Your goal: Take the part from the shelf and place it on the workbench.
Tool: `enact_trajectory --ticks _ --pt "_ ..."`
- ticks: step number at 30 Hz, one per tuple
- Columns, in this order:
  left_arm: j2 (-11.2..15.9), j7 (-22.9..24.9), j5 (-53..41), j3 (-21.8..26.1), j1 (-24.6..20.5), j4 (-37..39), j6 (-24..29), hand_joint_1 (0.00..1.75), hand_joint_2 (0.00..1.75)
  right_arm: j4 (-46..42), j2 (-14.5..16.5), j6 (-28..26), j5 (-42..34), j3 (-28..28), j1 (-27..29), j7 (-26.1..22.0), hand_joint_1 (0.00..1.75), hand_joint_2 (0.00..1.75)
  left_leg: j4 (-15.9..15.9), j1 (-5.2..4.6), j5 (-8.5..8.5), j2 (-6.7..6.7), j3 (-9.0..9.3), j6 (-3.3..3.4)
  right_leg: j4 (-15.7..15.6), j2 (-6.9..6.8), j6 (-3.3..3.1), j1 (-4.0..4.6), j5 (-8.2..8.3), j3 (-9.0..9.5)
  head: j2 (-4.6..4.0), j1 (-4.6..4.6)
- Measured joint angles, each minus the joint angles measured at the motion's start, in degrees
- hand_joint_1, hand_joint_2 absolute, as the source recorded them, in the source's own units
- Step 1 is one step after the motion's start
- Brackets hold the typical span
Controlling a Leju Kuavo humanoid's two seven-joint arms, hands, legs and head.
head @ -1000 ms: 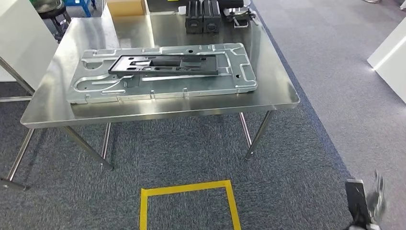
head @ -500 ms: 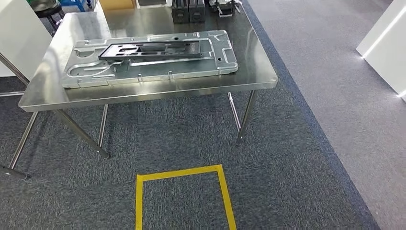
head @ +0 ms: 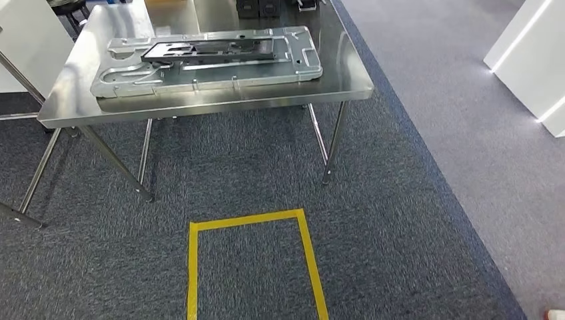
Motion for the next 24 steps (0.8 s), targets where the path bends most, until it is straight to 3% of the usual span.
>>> enact_trajectory --ticks 1,2,3,4,5,6,8,9,10,11,12,13,14,16,17,19,21,23,24 --pt "0.0 0.06 -0.04 -0.04 0.08 -0.02 0.04 0.0 0.0 0.04 -0.02 -0.18 -0.09 0.08 0.18 0.28 0.0 1.75 0.28 0.01 0.51 0.0 -0.43 -0.42 -1.98 0.05 -0.54 0.17 -0.9 1.16 0.0 -0.01" --pt "-0.01 0.07 -0.11 -0.07 0.23 -0.02 0.05 0.0 0.0 0.09 -0.03 -0.44 -0.21 0.1 0.42 0.51 0.0 1.75 0.3 0.08 1.1 0.02 -0.69 -0.85 -2.75 0.05 -1.24 0.36 -1.12 1.1 0.0 -0.02" --pt "0.01 0.09 -0.18 -0.08 0.4 -0.02 0.06 0.0 0.0 0.19 -0.04 -0.69 -0.37 0.09 0.64 0.73 0.0 1.75 0.29 0.26 1.38 -0.03 -0.91 -1.26 -2.63 -0.12 -1.9 0.38 -0.54 0.54 0.0 -0.01" --pt "0.02 0.11 -0.26 -0.09 0.56 -0.02 0.07 0.0 0.0 0.28 -0.05 -0.91 -0.49 0.09 0.84 0.85 0.0 1.75 0.74 0.42 0.58 -0.14 -1.26 -1.59 -2.65 -0.28 -2.5 0.4 0.11 -0.05 -0.01 -0.01" --pt "0.03 0.14 -0.34 -0.1 0.74 -0.02 0.08 0.0 0.0 0.35 -0.1 -1.04 -0.58 0.08 1.05 0.95 0.0 1.31 2.07 0.58 -1.4 -0.29 -1.8 -1.87 -2.74 -0.44 -3.02 0.37 0.88 -0.77 -0.01 -0.01" --pt "0.03 0.16 -0.38 -0.1 0.89 -0.02 0.08 0.0 0.0 0.41 -0.14 -1.1 -0.66 0.07 1.23 1.05 0.0 0.87 4.58 0.71 -4.47 -0.45 -2.54 -2.11 -2.77 -0.58 -3.43 0.38 1.72 -1.69 -0.01 -0.01" --pt "0.02 0.19 -0.41 -0.11 1.03 -0.01 0.08 0.0 0.0 0.41 -0.21 -1.22 -0.69 0.06 1.48 1.2 0.0 0.0 11.69 0.76 -10.35 -0.61 -3.92 -2.44 -2.69 -0.58 -3.75 0.62 3.37 -3.8 -0.01 -0.03" --pt "0.01 0.19 -0.45 -0.13 1.03 -0.02 0.08 0.0 0.0 0.41 -0.21 -1.36 -0.62 0.06 1.54 1.25 0.0 0.0 14.93 0.75 -11.52 -0.64 -4.1 -2.52 -2.6 -0.58 -3.78 0.75 4.22 -4.95 -0.01 -0.02" --pt "0.01 0.19 -0.53 -0.17 1.02 -0.02 0.08 0.0 0.0 0.41 -0.21 -1.59 -0.46 0.06 1.58 1.28 0.0 0.0 16.77 0.74 -11.03 -0.66 -3.54 -2.49 -2.46 -0.57 -3.74 0.86 5.03 -6.12 -0.01 -0.02" --pt "0.01 0.18 -0.67 -0.25 0.99 -0.02 0.1 0.0 0.44 0.41 -0.21 -1.86 -0.24 0.06 1.59 1.29 0.0 0.0 16.91 0.72 -9.51 -0.67 -2.08 -2.35 -2.27 -0.56 -3.66 0.97 5.76 -7.31 -0.01 -0.02" --pt "0.01 0.15 -0.82 -0.35 0.92 -0.02 0.15 0.0 0.87 0.41 -0.21 -2.13 -0.02 0.07 1.59 1.24 0.0 0.0 14.99 0.69 -7.72 -0.69 0.35 -2.09 -2.07 -0.54 -3.54 1.05 6.38 -8.35 -0.01 -0.02" --pt "0.02 0.09 -0.93 -0.45 0.79 -0.03 0.25 0.0 1.31 0.41 -0.16 -2.41 0.16 0.07 1.57 1.06 0.0 0.0 11.32 0.56 -6.99 -0.7 3.86 -1.65 -1.83 -0.53 -3.39 1.11 6.96 -9.2 -0.01 -0.03" --pt "0.04 0.05 -0.99 -0.55 0.6 -0.05 0.4 0.0 1.75 0.41 -0.1 -2.67 0.27 0.08 1.55 0.74 0.0 0.0 6.25 0.4 -7.44 -0.69 8.0 -1.18 -1.58 -0.51 -3.17 1.22 7.42 -9.77 -0.01 -0.03" --pt "0.05 0.28 -0.99 -0.67 0.17 -0.08 0.72 0.0 1.75 0.41 0.04 -3.09 0.38 0.08 1.49 -0.3 0.0 0.0 -1.68 0.06 -9.97 -0.64 13.64 -0.5 -1.25 -0.66 -2.59 1.35 8.49 -10.33 -0.01 -0.02" --pt "0.03 0.5 -0.99 -0.74 0.05 -0.09 0.83 0.0 1.75 0.41 0.06 -3.19 0.4 0.08 1.45 -0.78 0.0 0.0 -3.58 -0.05 -10.49 -0.61 14.59 -0.27 -1.31 -0.73 -2.21 1.35 9.06 -10.44 -0.01 -0.01" --pt "-0.04 0.9 -0.98 -0.85 0.08 -0.09 0.89 0.0 1.75 0.43 0.07 -3.25 0.39 0.08 1.36 -1.42 0.0 0.87 -3.97 0.02 -9.64 -0.5 13.92 0.37 -1.26 -0.73 -1.46 1.11 9.54 -10.82 -0.01 -0.01" --pt "-0.1 1.18 -1.01 -0.96 0.2 -0.09 0.89 0.0 1.75 0.46 0.07 -3.63 0.31 0.08 1.43 -2.06 0.0 1.75 -4.15 0.12 -8.32 -0.31 12.94 1.08 2.39 -0.54 -0.86 0.89 6.48 -12.35 -0.01 -0.01" --pt "-0.08 1.6 -0.58 -1.68 0.35 -0.21 0.87 0.0 1.75 0.47 0.04 -4.45 -0.21 0.11 1.81 -3.2 0.0 1.75 -4.0 -0.04 -7.39 -0.19 11.69 1.39 10.06 -0.39 -0.41 0.77 1.35 -14.95 -0.01 -0.01" --pt "-0.06 1.74 -0.43 -1.93 0.4 -0.25 0.87 0.0 1.75 0.48 0.03 -4.73 -0.39 0.13 1.96 -3.57 0.0 1.75 -3.96 -0.08 -7.17 -0.17 11.37 1.4 12.32 -0.36 -0.29 0.76 0.08 -15.69 -0.01 -0.01"
